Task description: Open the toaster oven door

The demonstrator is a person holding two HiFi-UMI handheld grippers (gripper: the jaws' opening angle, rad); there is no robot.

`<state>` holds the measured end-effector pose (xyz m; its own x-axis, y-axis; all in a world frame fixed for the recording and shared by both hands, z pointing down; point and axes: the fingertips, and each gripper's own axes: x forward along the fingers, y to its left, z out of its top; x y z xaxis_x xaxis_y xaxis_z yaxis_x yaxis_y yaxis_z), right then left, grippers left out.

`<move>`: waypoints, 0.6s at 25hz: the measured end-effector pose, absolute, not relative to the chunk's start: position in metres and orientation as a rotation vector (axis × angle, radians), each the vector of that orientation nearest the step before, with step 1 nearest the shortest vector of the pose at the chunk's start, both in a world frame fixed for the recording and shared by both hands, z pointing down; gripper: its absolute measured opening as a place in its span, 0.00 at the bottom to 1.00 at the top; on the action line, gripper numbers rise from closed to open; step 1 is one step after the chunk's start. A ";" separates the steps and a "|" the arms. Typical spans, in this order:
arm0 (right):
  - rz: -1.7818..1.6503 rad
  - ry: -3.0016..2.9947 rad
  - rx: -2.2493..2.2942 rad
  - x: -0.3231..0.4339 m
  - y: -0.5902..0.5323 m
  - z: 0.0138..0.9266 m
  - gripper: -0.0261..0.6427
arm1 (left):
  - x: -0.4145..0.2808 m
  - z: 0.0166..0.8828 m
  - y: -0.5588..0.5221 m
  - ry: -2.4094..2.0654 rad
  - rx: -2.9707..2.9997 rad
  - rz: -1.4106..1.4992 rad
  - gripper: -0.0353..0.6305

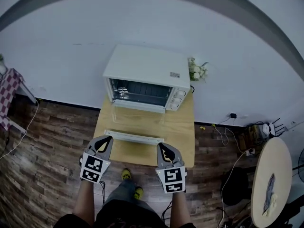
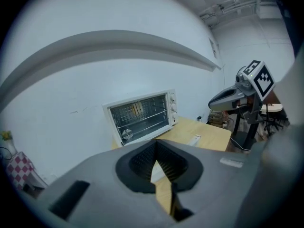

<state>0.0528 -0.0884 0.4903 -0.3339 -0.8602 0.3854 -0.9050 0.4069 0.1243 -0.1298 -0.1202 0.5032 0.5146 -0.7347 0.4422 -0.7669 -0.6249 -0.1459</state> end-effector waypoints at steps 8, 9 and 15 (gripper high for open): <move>0.157 -2.312 1.641 0.070 -0.081 0.450 0.05 | -0.132 0.462 -0.116 -1.383 2.688 0.634 0.06; 0.151 -2.311 1.655 0.073 -0.080 0.445 0.05 | -0.131 0.458 -0.115 -1.384 2.695 0.624 0.06; 0.140 -2.318 1.727 0.091 -0.076 0.420 0.05 | -0.127 0.430 -0.113 -1.398 2.737 0.578 0.06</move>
